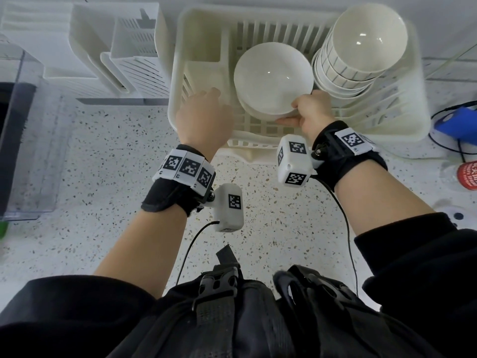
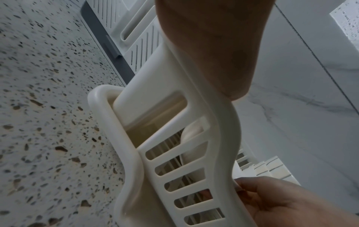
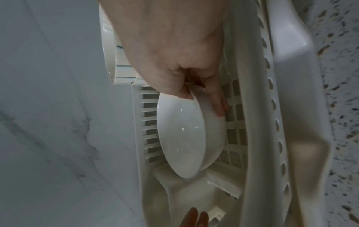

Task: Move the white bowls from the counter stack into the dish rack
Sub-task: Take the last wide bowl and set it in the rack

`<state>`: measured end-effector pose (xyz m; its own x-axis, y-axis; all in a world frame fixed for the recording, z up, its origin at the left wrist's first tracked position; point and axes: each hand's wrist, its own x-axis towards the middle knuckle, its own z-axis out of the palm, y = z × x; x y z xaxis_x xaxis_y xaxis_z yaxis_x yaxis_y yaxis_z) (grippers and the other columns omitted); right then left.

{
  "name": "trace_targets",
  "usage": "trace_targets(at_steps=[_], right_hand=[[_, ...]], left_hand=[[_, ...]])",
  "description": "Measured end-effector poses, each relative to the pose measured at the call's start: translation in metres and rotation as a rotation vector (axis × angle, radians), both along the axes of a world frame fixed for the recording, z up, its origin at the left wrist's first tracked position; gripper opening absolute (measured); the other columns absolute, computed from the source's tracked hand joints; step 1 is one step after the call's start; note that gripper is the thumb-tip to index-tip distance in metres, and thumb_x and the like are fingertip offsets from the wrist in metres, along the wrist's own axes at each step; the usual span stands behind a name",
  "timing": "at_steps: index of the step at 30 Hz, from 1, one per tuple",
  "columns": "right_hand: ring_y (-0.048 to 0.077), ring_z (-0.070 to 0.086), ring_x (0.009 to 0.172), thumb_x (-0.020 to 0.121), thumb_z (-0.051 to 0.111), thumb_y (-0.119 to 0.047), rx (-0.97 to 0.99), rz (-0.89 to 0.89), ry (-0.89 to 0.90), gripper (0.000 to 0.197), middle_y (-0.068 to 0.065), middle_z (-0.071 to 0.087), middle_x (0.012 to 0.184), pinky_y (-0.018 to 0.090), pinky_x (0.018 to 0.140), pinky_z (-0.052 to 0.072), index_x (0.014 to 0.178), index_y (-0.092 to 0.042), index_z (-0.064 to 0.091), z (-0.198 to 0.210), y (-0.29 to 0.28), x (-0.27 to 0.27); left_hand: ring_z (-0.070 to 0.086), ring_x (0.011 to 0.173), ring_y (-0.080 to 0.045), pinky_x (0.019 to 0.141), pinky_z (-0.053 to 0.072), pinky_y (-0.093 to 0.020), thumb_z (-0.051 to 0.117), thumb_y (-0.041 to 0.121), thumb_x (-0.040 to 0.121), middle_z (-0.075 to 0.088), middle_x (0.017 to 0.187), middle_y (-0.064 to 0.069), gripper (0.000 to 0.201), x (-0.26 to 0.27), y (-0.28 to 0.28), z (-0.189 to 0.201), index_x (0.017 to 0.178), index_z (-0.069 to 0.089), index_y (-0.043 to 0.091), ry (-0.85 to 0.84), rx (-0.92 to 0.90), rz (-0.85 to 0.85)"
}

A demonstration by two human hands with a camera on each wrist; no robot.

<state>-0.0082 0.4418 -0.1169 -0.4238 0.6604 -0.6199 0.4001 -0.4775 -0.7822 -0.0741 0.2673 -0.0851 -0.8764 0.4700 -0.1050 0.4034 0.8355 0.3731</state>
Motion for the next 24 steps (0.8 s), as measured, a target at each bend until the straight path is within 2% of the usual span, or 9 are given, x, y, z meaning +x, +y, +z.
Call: trace_targets(at_steps=[4,8,12,14,18,21,24], right_hand=[[0.043,0.062,0.097,0.091,0.038,0.009,-0.016,-0.003,-0.003,0.037,0.018,0.051,0.127,0.046,0.056,0.061,0.127,0.000,0.045,0.002,-0.001,-0.008],[0.042,0.061,0.099,0.094,0.041,0.005,-0.041,-0.017,0.007,0.034,0.019,0.051,0.129,0.046,0.058,0.060,0.128,-0.001,0.044,0.002,0.000,-0.013],[0.042,0.061,0.105,0.096,0.042,0.002,-0.040,-0.007,0.015,0.033,0.019,0.052,0.130,0.040,0.047,0.060,0.128,-0.002,0.045,0.000,0.000,-0.013],[0.042,0.061,0.105,0.096,0.041,0.002,-0.039,-0.007,0.013,0.032,0.018,0.052,0.129,0.040,0.046,0.060,0.128,-0.002,0.044,0.001,0.000,-0.013],[0.041,0.062,0.103,0.096,0.041,0.000,-0.039,-0.034,0.023,0.031,0.016,0.053,0.120,0.041,0.050,0.060,0.127,-0.001,0.044,0.003,0.000,-0.012],[0.038,0.063,0.107,0.097,0.048,-0.006,-0.066,-0.038,0.054,0.031,0.017,0.054,0.129,0.037,0.053,0.061,0.126,-0.001,0.044,0.003,-0.001,-0.007],[0.035,0.061,0.112,0.096,0.051,-0.009,-0.076,-0.047,0.081,0.034,0.015,0.054,0.131,0.035,0.062,0.062,0.128,-0.002,0.045,0.004,-0.006,0.000]], left_hand=[[0.055,0.115,-0.028,0.085,0.043,-0.038,0.040,0.025,0.090,0.062,0.123,-0.007,0.042,0.000,0.000,0.000,0.130,0.051,0.016,0.003,-0.005,0.000],[0.056,0.112,-0.029,0.082,0.042,-0.037,0.040,0.024,0.090,0.063,0.121,-0.008,0.041,0.001,0.000,-0.002,0.128,0.052,0.015,0.012,0.000,-0.003],[0.056,0.112,-0.029,0.084,0.043,-0.038,0.040,0.024,0.090,0.063,0.122,-0.008,0.041,0.001,0.000,-0.002,0.127,0.053,0.015,0.018,0.006,-0.003],[0.056,0.113,-0.029,0.084,0.043,-0.038,0.040,0.025,0.090,0.063,0.122,-0.008,0.041,0.001,0.000,-0.002,0.128,0.053,0.015,0.018,0.005,-0.003],[0.056,0.112,-0.029,0.084,0.043,-0.038,0.040,0.024,0.090,0.063,0.121,-0.008,0.041,0.000,-0.001,-0.002,0.127,0.053,0.015,0.019,0.008,-0.012],[0.056,0.111,-0.029,0.083,0.042,-0.037,0.040,0.025,0.089,0.063,0.121,-0.008,0.041,0.001,-0.001,-0.003,0.127,0.053,0.015,0.028,0.008,-0.020],[0.056,0.113,-0.029,0.085,0.042,-0.038,0.039,0.025,0.090,0.063,0.122,-0.007,0.041,0.003,-0.001,-0.001,0.128,0.053,0.016,0.021,0.016,-0.022]])
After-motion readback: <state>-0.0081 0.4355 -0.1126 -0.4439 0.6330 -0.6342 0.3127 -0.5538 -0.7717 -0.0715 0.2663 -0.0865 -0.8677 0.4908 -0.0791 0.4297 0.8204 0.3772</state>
